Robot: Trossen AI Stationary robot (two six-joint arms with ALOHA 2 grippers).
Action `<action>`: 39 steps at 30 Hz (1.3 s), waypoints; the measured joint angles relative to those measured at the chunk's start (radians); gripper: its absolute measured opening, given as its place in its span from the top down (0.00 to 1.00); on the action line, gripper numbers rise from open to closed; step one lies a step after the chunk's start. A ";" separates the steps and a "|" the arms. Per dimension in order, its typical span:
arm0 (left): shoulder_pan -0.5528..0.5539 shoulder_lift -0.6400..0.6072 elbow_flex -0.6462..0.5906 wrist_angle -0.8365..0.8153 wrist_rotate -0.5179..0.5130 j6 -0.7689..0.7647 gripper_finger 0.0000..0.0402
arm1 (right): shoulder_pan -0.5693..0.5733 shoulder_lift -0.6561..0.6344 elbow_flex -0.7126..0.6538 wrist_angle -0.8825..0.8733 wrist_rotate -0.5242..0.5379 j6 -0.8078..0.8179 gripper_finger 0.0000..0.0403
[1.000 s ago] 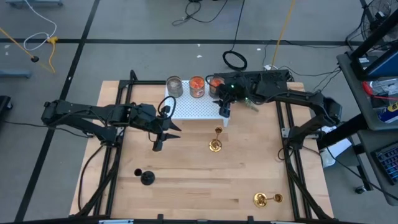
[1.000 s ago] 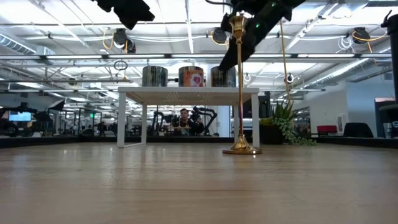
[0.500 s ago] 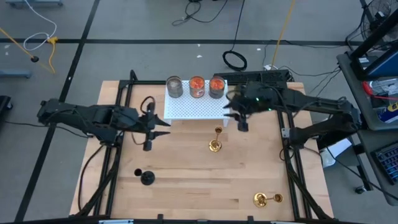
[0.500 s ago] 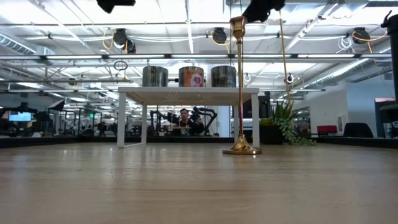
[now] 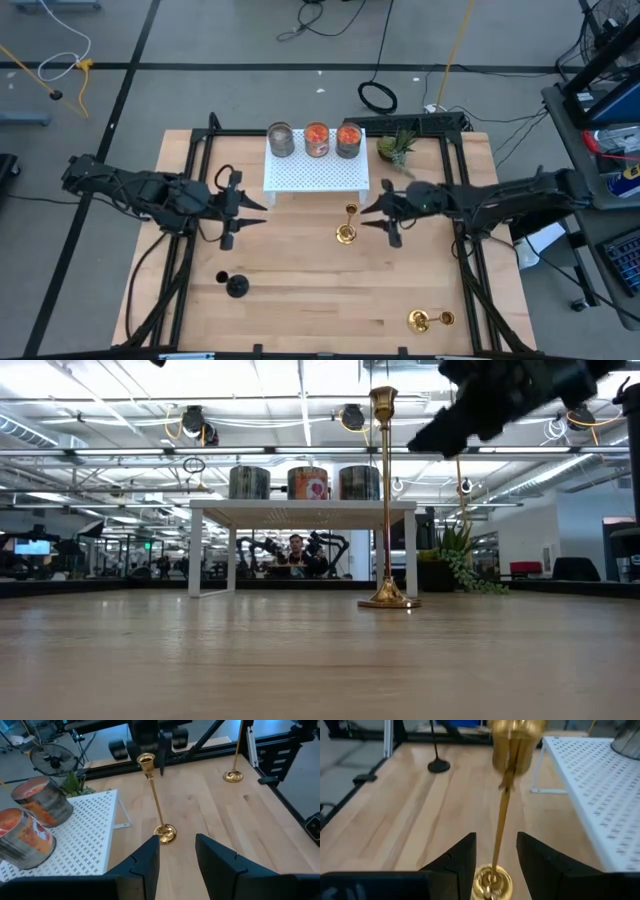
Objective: Pick & Place candle stick holders
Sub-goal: Put the top gold candle holder on the shelf
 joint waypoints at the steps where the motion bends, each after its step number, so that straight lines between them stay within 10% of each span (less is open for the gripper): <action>1: -0.002 0.000 0.000 0.001 -0.006 0.000 0.67 | 0.003 0.010 -0.045 0.083 0.007 0.008 0.66; 19: -0.012 0.000 0.000 0.012 -0.078 0.005 0.67 | 0.020 0.410 -0.297 0.855 0.076 0.156 0.66; 39: -0.011 0.001 0.000 0.012 -0.077 0.007 0.67 | 0.022 0.583 -0.199 0.970 0.027 0.101 0.68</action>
